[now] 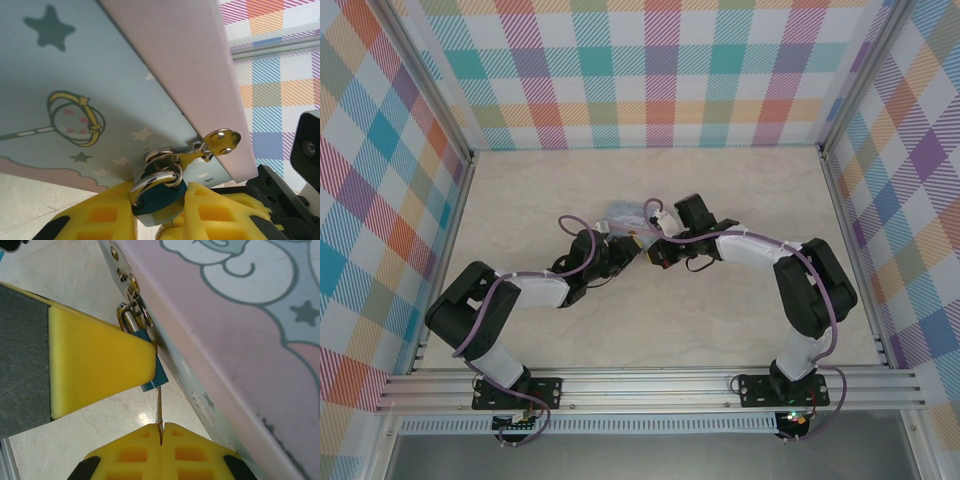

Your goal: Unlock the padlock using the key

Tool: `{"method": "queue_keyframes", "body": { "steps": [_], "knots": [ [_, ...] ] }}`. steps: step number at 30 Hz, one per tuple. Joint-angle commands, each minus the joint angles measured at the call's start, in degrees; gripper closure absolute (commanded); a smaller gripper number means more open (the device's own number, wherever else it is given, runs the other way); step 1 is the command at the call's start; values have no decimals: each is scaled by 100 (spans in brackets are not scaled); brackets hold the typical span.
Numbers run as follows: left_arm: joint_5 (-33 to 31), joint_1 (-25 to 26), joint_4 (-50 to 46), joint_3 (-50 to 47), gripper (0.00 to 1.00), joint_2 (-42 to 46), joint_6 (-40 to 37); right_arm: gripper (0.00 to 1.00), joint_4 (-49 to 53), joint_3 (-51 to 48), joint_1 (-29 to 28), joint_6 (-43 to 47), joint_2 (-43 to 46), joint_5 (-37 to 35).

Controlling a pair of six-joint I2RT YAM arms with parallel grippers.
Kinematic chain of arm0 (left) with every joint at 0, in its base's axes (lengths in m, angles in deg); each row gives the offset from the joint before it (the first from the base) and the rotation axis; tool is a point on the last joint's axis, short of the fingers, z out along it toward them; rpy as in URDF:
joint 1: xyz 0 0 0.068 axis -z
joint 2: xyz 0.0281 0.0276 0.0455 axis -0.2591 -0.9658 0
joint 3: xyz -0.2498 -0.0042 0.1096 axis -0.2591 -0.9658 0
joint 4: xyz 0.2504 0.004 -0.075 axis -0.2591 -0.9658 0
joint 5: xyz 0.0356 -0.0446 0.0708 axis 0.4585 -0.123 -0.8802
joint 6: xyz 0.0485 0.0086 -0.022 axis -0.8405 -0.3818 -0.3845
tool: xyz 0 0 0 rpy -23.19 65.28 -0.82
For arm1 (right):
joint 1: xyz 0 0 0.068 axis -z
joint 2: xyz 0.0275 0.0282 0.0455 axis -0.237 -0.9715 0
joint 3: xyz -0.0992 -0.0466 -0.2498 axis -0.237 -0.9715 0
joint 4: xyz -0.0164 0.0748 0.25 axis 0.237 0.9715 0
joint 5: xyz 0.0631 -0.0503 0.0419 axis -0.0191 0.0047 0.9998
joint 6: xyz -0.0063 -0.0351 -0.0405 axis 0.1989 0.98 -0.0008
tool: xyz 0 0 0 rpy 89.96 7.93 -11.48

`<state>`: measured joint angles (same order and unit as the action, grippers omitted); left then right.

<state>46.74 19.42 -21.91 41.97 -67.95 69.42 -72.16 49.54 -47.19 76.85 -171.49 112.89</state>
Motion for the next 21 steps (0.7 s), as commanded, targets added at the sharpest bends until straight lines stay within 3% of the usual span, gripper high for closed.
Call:
{"method": "queue_keyframes", "body": {
  "steps": [1, 14, 21],
  "knots": [
    [57, 63, 93, -28, 100, 200, 8, 97, 109, 211, -45, 220, -121, 125],
    [103, 63, 39, -20, 100, 227, -35, 97, 318, 493, -46, 550, -215, 267],
    [145, 63, 20, -24, 100, 249, -49, 97, -74, 533, -45, 393, -145, 144]
  ]
}}
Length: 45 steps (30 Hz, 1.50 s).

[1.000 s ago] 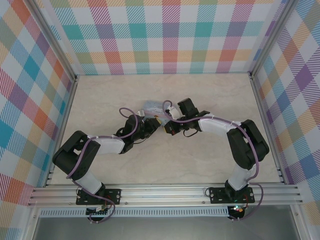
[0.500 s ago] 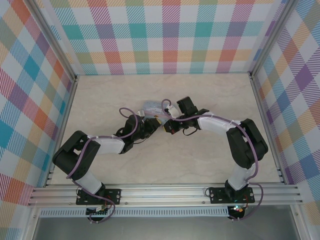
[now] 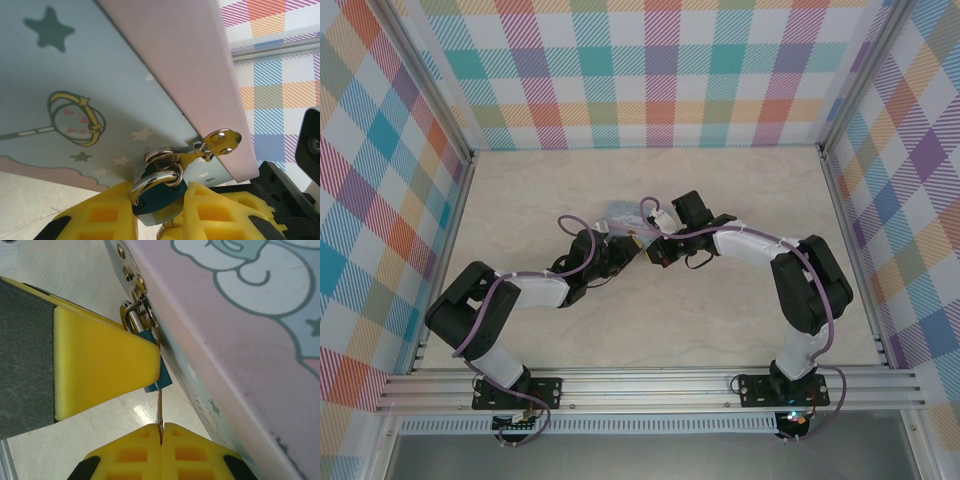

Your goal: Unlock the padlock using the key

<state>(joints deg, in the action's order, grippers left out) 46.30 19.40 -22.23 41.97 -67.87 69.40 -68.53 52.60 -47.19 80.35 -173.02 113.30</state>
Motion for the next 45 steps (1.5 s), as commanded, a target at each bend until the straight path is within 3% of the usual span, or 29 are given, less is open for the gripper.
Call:
{"method": "queue_keyframes", "body": {
  "steps": [1, 16, 38, 45],
  "knots": [
    [191, 61, 53, -27, 100, 248, -43, 97, -506, 238, -45, 29, 9, 100],
    [252, 65, 4, -54, 100, 312, -17, 97, -1826, -103, -28, -183, 267, 21],
    [691, 65, -494, 80, 100, 121, -778, 97, -549, 449, -36, 865, 19, 223],
    [747, 65, -563, 113, 100, 91, -869, 98, -664, 425, -36, 878, 64, 272]
  ]
}}
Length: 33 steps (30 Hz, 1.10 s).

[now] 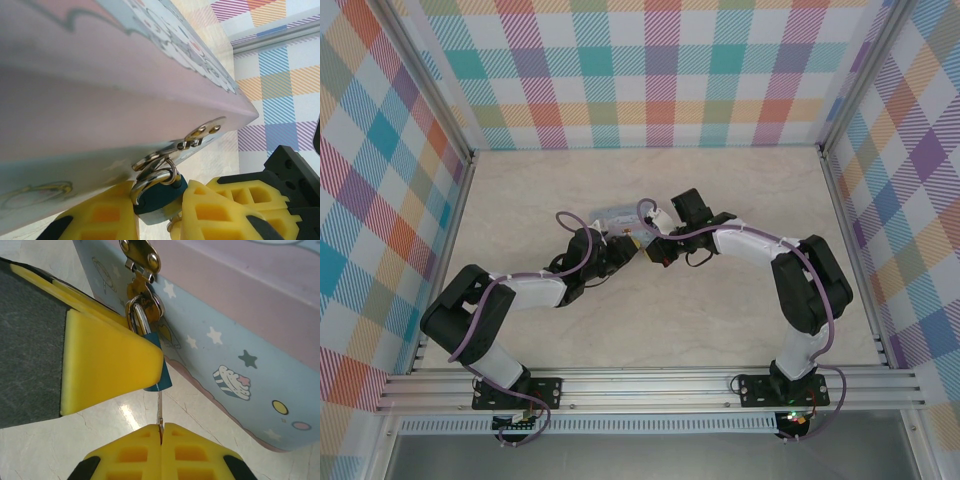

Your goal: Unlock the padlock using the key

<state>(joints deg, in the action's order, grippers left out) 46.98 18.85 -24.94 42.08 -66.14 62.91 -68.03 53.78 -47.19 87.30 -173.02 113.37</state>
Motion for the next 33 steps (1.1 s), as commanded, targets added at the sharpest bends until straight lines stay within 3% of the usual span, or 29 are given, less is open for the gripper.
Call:
{"method": "queue_keyframes", "body": {
  "steps": [1, 12, 33],
  "knots": [
    [685, 115, -295, 101, 100, -83, -220, 98, -752, 294, -36, 175, 70, 260],
    [642, 120, -73, 118, 100, -67, 206, 99, -1072, -74, -36, 41, 55, 228],
    [457, 106, -229, 92, 100, 59, 237, 100, -834, -631, -10, 209, 368, -30]
  ]
}}
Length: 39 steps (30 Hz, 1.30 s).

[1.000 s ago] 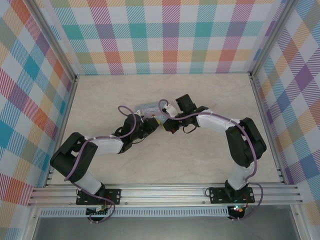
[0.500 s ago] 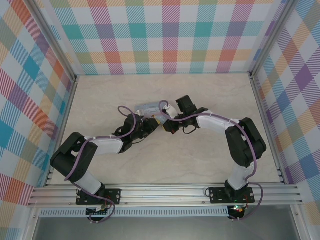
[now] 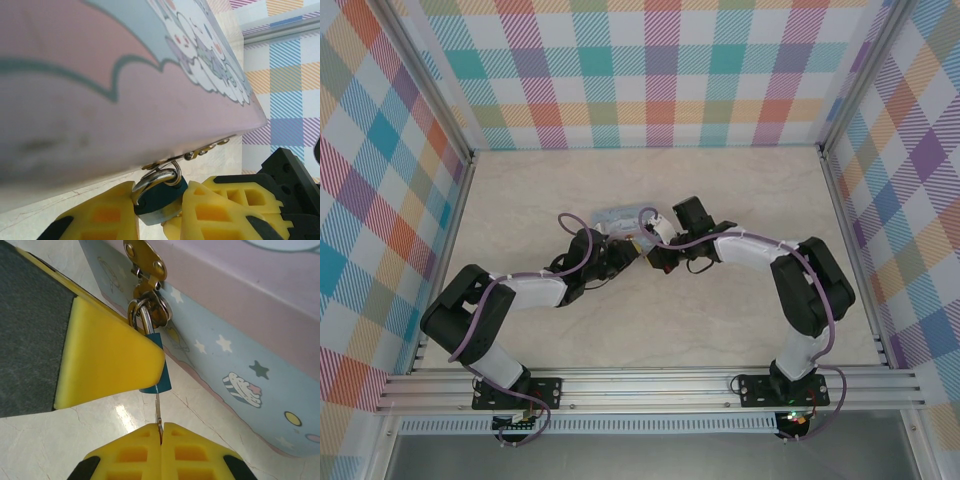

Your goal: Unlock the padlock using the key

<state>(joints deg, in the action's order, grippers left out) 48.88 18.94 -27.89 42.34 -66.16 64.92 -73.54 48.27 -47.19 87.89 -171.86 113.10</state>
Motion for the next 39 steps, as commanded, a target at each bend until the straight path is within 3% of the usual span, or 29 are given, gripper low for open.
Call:
{"method": "queue_keyframes", "body": {
  "steps": [1, 20, 39],
  "knots": [
    [267, 102, 66, 66, 100, 54, 36, 100, -288, -98, -10, 146, 254, 0],
    [258, 94, 66, 58, 100, 76, 45, 100, -367, -443, -11, 56, 311, -176],
    [250, 94, 90, 40, 100, 56, 59, 99, -533, -426, -96, -49, 280, 181]
  ]
}}
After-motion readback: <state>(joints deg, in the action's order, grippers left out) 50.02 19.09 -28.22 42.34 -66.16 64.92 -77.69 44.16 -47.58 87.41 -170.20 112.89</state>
